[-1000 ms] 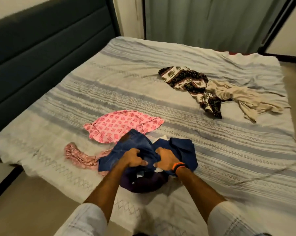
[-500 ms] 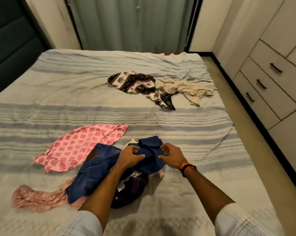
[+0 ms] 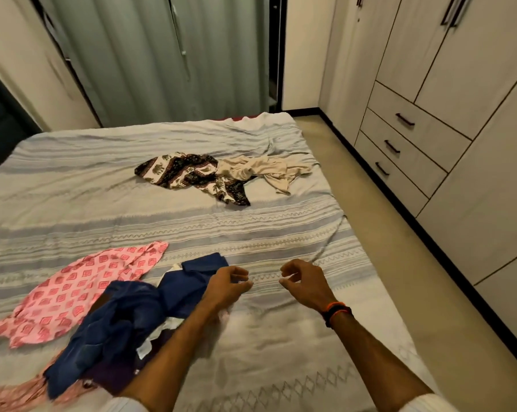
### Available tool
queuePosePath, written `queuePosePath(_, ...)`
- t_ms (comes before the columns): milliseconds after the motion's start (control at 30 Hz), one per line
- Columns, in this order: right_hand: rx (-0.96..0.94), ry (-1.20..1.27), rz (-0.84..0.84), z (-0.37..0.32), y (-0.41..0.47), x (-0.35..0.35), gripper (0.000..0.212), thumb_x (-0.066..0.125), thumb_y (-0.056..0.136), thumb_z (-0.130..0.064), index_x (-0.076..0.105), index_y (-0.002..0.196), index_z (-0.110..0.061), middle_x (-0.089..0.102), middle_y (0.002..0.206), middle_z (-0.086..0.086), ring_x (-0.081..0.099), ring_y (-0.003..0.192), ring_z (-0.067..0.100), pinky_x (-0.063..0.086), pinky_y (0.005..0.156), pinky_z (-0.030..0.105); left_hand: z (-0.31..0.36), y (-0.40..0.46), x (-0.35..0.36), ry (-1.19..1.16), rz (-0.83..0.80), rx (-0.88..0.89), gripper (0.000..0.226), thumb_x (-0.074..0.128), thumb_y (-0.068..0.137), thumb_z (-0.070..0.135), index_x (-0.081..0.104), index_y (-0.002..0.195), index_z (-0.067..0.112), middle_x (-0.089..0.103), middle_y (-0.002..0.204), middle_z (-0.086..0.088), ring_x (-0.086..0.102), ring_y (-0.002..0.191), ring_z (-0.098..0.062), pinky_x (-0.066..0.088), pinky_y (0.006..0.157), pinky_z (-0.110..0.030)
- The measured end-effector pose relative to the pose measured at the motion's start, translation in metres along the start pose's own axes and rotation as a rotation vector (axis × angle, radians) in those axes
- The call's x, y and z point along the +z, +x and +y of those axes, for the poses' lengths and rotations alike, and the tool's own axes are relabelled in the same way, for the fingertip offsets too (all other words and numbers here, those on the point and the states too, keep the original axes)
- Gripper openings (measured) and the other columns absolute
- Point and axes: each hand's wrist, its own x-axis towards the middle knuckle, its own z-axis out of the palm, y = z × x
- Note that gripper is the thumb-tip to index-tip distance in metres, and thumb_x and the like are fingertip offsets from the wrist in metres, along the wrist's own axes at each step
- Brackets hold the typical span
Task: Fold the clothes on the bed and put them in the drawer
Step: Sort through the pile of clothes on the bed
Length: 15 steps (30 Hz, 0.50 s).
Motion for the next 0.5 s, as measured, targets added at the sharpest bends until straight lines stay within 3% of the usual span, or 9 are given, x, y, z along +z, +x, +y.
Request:
queuePosePath(133,-0.054,0.043,-0.003,0.046,-0.013,-0.066,0.018,0.078,0.083,-0.018,0.068,0.098,-0.015,0.071,0.094,-0.003,0.068,0.080,0.010,0.050,0.070,0.012,0.041,-0.010,0.069,-0.075,0.070,-0.069,0.028,0.078,0.084,0.024,0.068,0.108,0.016,0.070,0.102,0.001,0.066,0.091,-0.010,0.053,0.074,-0.021)
queuePosePath(300,-0.064,0.072,-0.045,0.092,-0.028,-0.140,0.016,0.077,0.083,-0.015,0.068,0.096,-0.013,0.070,0.093,-0.004,0.065,0.074,0.002,0.049,0.064,0.007,0.096,-0.022,0.145,-0.170,0.116,-0.131,0.025,0.077,0.084,0.018,0.069,0.107,0.013,0.070,0.103,-0.001,0.067,0.097,-0.016,0.056,0.079,-0.030)
queuePosePath(500,-0.050,0.071,-0.091,0.137,-0.012,-0.208,0.018,0.077,0.083,-0.013,0.067,0.098,-0.017,0.070,0.095,-0.006,0.066,0.074,0.003,0.048,0.062,0.007,0.141,0.000,0.209,-0.250,0.161,-0.179,0.017,0.076,0.085,0.014,0.069,0.099,0.010,0.072,0.103,-0.006,0.069,0.096,-0.023,0.056,0.071,-0.032)
